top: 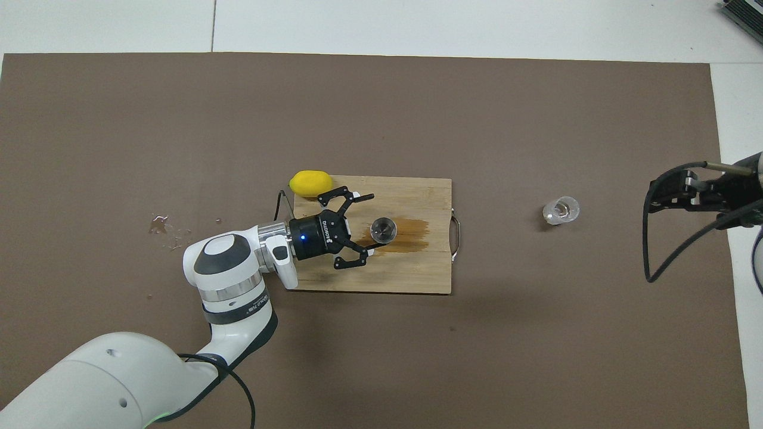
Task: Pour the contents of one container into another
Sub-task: 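Withdraw the left gripper while the right gripper reaches the clear glass, then grasp the clear glass with the right gripper and lift it, then carry the clear glass with the right gripper over the cup, then tilt the clear glass with the right gripper to pour into the cup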
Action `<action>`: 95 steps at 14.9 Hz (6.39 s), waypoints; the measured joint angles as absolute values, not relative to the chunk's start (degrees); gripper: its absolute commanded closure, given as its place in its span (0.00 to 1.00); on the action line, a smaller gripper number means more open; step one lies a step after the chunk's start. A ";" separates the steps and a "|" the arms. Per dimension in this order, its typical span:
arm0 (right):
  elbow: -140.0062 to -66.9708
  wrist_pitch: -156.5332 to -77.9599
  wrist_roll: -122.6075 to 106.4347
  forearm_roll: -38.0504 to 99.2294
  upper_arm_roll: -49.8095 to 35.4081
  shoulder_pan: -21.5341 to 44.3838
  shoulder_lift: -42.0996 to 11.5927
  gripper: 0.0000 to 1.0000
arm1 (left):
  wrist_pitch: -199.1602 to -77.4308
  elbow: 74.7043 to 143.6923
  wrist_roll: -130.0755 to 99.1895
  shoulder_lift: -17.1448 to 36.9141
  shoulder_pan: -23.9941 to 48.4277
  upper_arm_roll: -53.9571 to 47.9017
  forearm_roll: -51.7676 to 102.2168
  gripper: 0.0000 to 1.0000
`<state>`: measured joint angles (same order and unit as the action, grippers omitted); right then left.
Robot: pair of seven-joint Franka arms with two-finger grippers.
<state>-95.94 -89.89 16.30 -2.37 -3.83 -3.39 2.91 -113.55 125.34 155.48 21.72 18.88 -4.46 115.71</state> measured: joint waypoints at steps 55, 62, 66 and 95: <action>-109.94 -116.13 48.94 39.20 -3.97 -16.29 -23.55 0.00 | -82.28 82.54 40.82 6.40 -6.55 -3.14 3.36 0.00; -111.74 -116.13 48.89 41.91 -4.47 -15.87 -23.70 0.55 | -82.85 82.54 16.57 6.13 -4.23 -3.29 0.24 0.00; -111.73 -116.12 48.90 44.48 -4.45 -15.96 -23.68 1.00 | -82.86 82.54 11.45 5.93 -4.05 -3.11 0.22 0.00; -103.19 -123.90 107.92 12.39 -5.27 22.23 -12.94 1.00 | -81.15 81.08 10.99 4.71 0.01 -2.10 -4.30 0.00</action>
<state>-103.19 -123.90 107.92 12.39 -5.27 22.23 -12.94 -81.15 81.08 10.99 4.71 0.01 -2.10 -4.30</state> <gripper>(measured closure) 0.493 0.000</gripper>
